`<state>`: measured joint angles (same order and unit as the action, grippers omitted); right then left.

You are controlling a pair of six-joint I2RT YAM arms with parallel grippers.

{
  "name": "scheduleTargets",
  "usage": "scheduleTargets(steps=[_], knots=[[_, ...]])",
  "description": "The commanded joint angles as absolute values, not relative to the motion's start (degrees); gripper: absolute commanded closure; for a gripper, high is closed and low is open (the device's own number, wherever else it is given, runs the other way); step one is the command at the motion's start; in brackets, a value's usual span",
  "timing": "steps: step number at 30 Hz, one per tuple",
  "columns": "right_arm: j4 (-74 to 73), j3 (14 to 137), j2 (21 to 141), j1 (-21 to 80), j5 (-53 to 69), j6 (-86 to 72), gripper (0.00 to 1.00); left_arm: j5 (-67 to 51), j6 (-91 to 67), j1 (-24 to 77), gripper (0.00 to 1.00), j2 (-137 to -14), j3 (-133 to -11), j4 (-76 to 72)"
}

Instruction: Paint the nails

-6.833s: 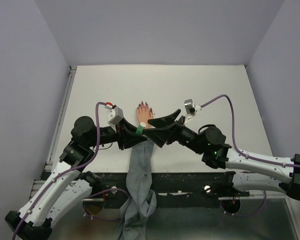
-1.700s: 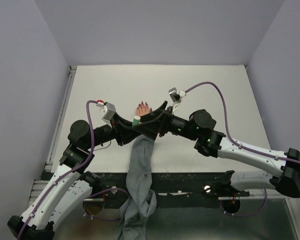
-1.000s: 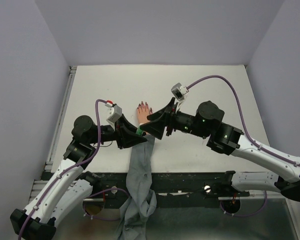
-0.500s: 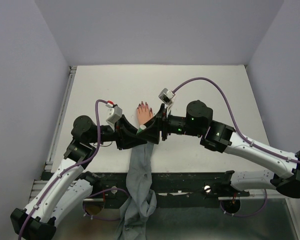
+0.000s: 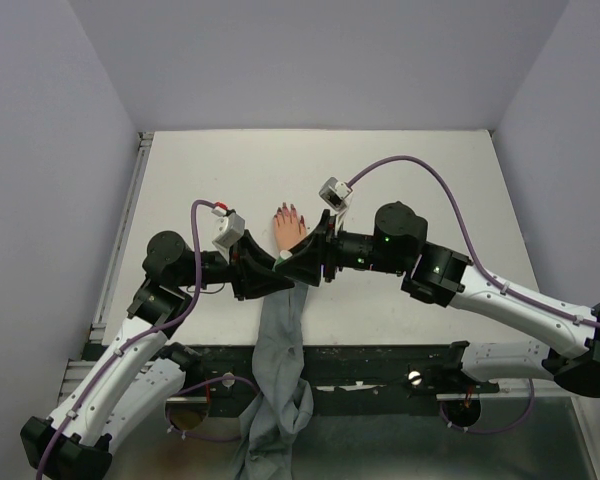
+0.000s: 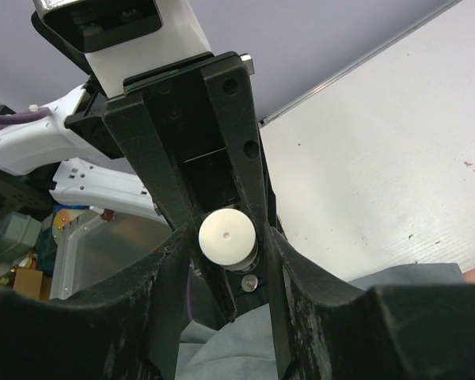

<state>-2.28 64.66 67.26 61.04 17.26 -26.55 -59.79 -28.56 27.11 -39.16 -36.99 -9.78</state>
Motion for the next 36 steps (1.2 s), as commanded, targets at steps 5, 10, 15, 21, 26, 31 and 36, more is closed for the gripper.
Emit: scheduleTargets(steps=[5, 10, 15, 21, 26, 31, 36], knots=[[-0.6, 63.5, 65.8, 61.3, 16.2, -26.9, 0.99, -58.9, -26.8, 27.4, 1.0, -38.5, -37.2, -8.9], [-0.6, 63.5, 65.7, 61.2, 16.2, -27.1, 0.99, -58.9, -26.6, 27.4, 1.0, -38.6, -37.2, -8.7], [-0.5, 63.5, 66.0, 61.3, 16.3, -27.0, 0.99, -58.9, -26.5, 27.5, 1.0, -38.6, -37.3, -8.6], [1.5, 62.8, 66.1, 61.3, 14.9, -28.0, 0.99, -55.6, -24.3, 27.7, 1.0, -37.7, -37.6, -5.9], [2.5, 61.3, 67.0, 61.3, 8.8, -31.1, 0.99, -45.7, -17.4, 29.4, 1.0, -36.2, -39.4, 2.9], [2.7, 60.1, 68.6, 61.3, 4.3, -35.1, 0.99, -33.1, -11.9, 33.1, 1.0, -34.6, -40.4, 9.0], [3.1, 59.2, 70.2, 61.2, 0.4, -39.0, 0.99, -22.3, -8.4, 37.1, 1.0, -33.9, -41.0, 12.5]])
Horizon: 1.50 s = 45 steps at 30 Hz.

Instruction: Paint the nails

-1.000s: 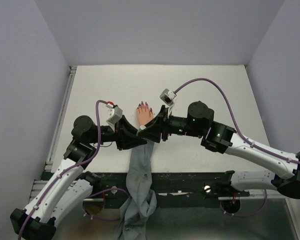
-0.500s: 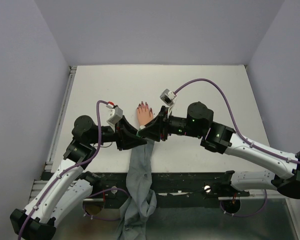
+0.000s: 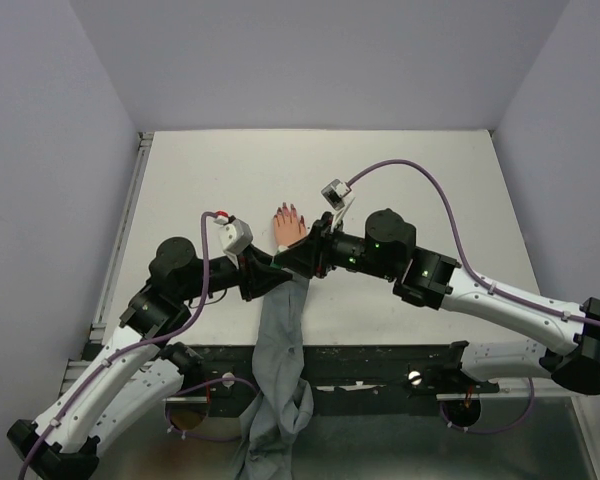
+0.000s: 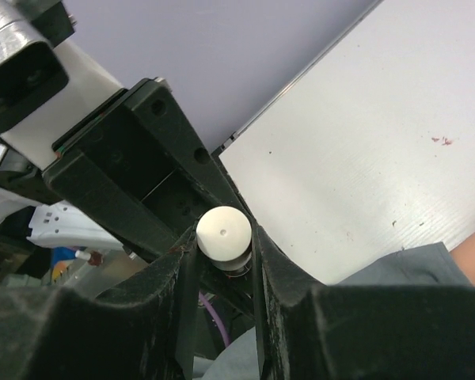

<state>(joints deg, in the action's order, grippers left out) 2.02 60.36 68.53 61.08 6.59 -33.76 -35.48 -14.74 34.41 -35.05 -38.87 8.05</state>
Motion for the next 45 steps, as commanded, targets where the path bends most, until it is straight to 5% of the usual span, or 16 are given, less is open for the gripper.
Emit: scheduleTargets(steps=[1, 14, 18, 23, 37, 45], knots=[[3.0, 59.2, 70.7, 61.3, 0.3, -39.8, 0.99, -20.1, -7.9, 37.9, 1.0, -33.8, -41.1, 13.0], [4.1, 59.9, 75.1, 61.2, -5.7, -43.5, 0.99, -10.3, -5.8, 41.5, 0.96, -34.0, -42.0, 16.2], [3.2, 59.2, 73.2, 61.2, -9.1, -42.3, 0.99, -11.4, -6.0, 41.3, 0.43, -34.2, -42.1, 16.0], [0.2, 59.1, 70.5, 61.3, -13.9, -39.6, 0.99, -13.4, -6.0, 41.4, 0.01, -34.5, -42.4, 16.3], [-2.8, 49.2, 72.2, 60.6, -52.4, -25.5, 0.99, -21.5, -10.5, 29.5, 0.01, -35.9, -42.8, 15.6], [6.9, 39.6, 76.7, 53.5, -51.0, -30.3, 0.99, -14.0, -9.1, 27.5, 0.01, -34.2, -42.5, 17.4]])
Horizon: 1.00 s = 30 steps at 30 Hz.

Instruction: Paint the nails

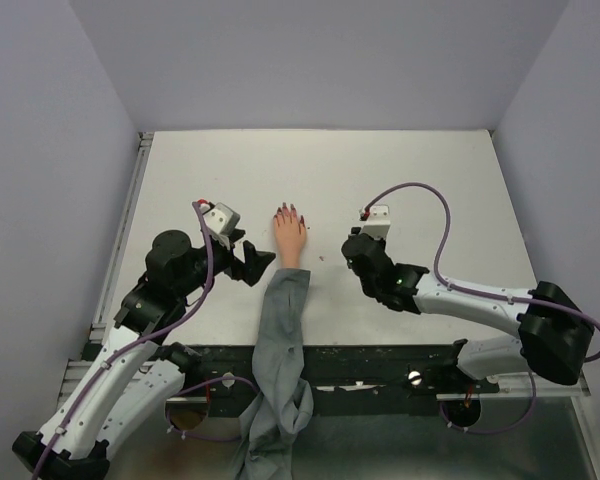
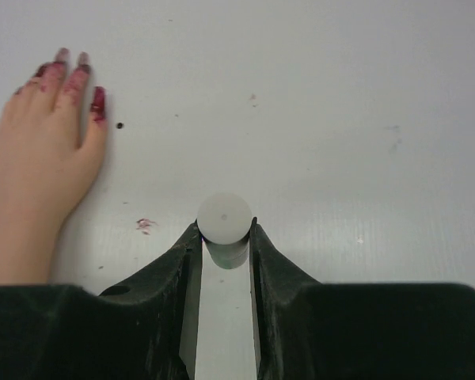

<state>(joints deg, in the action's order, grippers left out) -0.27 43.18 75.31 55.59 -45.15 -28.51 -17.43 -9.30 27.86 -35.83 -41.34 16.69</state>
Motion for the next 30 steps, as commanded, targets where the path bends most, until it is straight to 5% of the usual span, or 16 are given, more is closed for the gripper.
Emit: scheduleTargets(steps=[1, 15, 25, 30], knots=[[8.2, 38.4, 77.3, 53.3, -52.2, -30.2, 0.99, -14.1, -9.1, 27.6, 0.01, -33.9, -42.4, 17.2], [27.4, 29.7, 84.5, 52.3, -54.7, -26.4, 0.99, -12.6, -9.5, 27.5, 0.01, -34.0, -42.4, 17.2], [25.8, 28.5, 87.2, 52.3, -55.6, -28.9, 0.99, -11.4, -10.0, 27.6, 0.01, -34.0, -42.2, 17.1], [25.3, 27.3, 87.0, 52.2, -55.0, -30.1, 0.85, -7.7, -10.5, 27.6, 0.01, -33.9, -42.2, 17.4]])
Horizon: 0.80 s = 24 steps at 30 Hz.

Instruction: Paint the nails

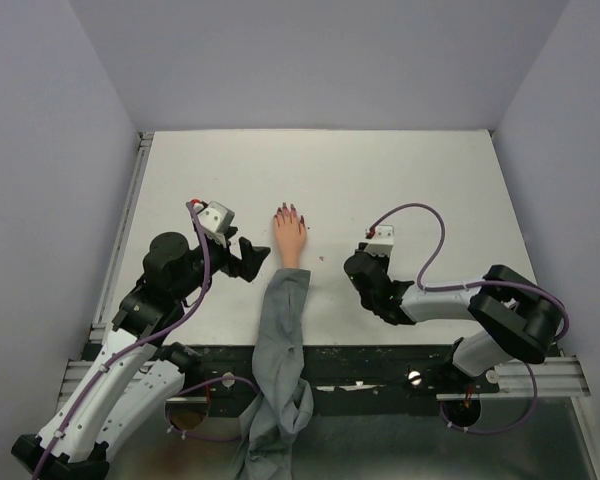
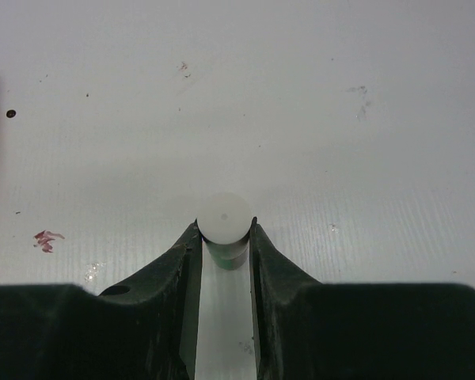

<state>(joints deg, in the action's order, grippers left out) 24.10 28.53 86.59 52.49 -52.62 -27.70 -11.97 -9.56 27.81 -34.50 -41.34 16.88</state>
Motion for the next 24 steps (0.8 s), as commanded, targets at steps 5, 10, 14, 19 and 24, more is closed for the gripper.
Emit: scheduleTargets(steps=[5, 10, 14, 19, 24], knots=[[24.0, 27.4, 86.4, 52.3, -54.3, -30.8, 0.62, -6.9, -10.8, 27.5, 0.01, -33.6, -42.0, 17.3], [23.7, 27.2, 83.9, 52.2, -52.7, -29.8, 0.36, -5.5, -11.1, 27.6, 0.01, -33.5, -42.0, 17.6], [25.4, 26.6, 80.8, 52.2, -49.1, -26.9, 0.21, -4.2, -11.2, 27.6, 0.01, -33.7, -42.0, 17.8], [23.0, 28.5, 77.3, 52.2, -44.2, -25.8, 0.13, -1.6, -11.4, 27.4, 0.01, -33.8, -42.1, 18.0], [17.4, 33.5, 75.0, 50.5, -38.5, -26.1, 0.03, 2.5, -12.7, 25.6, 0.01, -33.9, -41.9, 18.4]])
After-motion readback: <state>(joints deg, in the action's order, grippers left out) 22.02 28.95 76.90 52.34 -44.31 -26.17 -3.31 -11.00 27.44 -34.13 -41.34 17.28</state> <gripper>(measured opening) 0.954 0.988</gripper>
